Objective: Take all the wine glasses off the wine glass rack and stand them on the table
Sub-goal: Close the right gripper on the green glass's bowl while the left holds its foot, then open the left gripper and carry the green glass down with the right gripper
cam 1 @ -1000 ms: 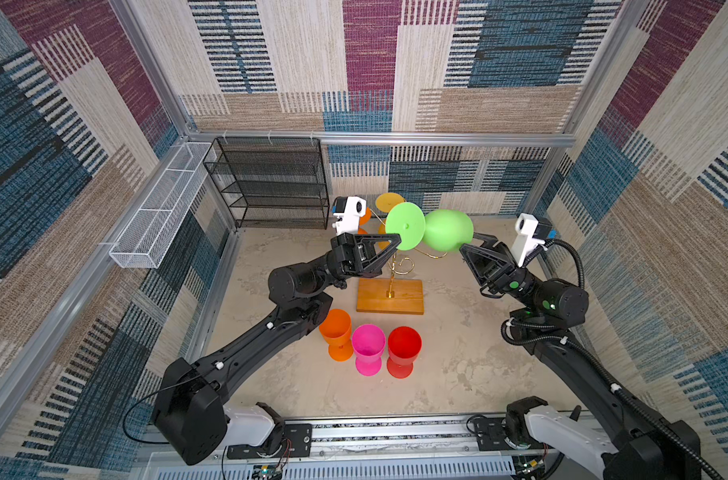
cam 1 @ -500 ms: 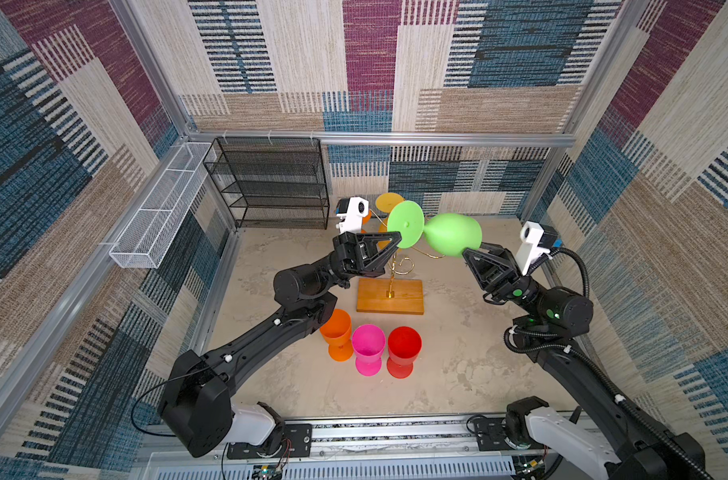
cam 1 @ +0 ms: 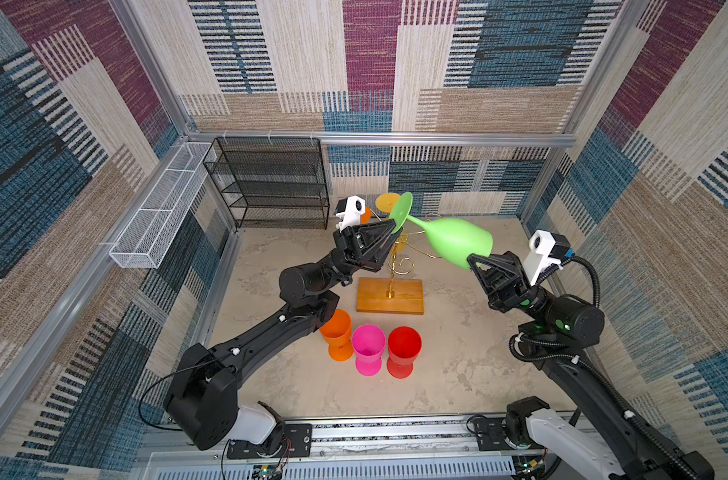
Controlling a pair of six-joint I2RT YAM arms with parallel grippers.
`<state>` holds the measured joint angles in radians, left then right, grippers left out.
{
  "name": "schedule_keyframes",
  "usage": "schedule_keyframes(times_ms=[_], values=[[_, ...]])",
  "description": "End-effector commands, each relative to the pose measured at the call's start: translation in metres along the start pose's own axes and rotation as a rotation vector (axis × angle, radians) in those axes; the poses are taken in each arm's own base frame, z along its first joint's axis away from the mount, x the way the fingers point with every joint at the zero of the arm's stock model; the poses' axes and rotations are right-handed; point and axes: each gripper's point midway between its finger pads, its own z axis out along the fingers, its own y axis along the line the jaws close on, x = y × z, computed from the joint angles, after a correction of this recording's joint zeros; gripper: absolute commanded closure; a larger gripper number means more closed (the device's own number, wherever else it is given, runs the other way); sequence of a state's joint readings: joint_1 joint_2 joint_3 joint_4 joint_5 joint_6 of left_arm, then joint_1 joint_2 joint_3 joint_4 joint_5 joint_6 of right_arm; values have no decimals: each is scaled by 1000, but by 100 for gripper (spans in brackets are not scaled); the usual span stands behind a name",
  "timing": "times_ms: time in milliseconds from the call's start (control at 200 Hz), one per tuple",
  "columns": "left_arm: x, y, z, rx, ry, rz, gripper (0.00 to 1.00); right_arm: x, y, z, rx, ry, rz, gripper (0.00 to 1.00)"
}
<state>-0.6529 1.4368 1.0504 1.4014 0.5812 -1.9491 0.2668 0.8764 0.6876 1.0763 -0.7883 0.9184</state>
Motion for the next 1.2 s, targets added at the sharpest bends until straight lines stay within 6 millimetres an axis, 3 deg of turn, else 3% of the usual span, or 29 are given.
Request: schedule_keyframes(times_ms=[0, 175, 336, 456, 546, 551, 661, 721, 841, 982, 1087, 1197], values=[[10, -2, 2, -1, 53, 43, 66, -5, -6, 1, 34, -15, 8, 97], [12, 0, 1, -9, 60, 59, 55, -15, -12, 4, 98, -28, 32, 100], [19, 3, 0, -23, 101, 98, 54, -28, -26, 8, 248, 1, 18, 100], [25, 3, 1, -30, 146, 134, 54, -50, -33, 2, 425, 4, -60, 100], [30, 7, 3, -50, 185, 153, 54, -72, -46, -12, 649, 14, -96, 100], [30, 7, 3, -53, 187, 154, 54, -66, -52, -16, 678, 32, -83, 100], [36, 16, 5, -124, 245, 200, 53, -85, -77, -56, 1041, 60, -97, 100], [39, 24, 5, -186, 281, 250, 53, -89, -84, -76, 1183, 97, -112, 100], [41, 36, 0, -323, 313, 339, 52, -80, -83, -96, 1285, 183, -88, 100], [42, 43, -14, -499, 335, 438, 52, -54, -80, -111, 1321, 285, -5, 100], [45, 36, -24, -584, 343, 518, 52, -18, -88, -126, 1356, 425, 75, 100], [46, 28, -32, -628, 342, 580, 52, 33, -95, -135, 1326, 608, 207, 100]])
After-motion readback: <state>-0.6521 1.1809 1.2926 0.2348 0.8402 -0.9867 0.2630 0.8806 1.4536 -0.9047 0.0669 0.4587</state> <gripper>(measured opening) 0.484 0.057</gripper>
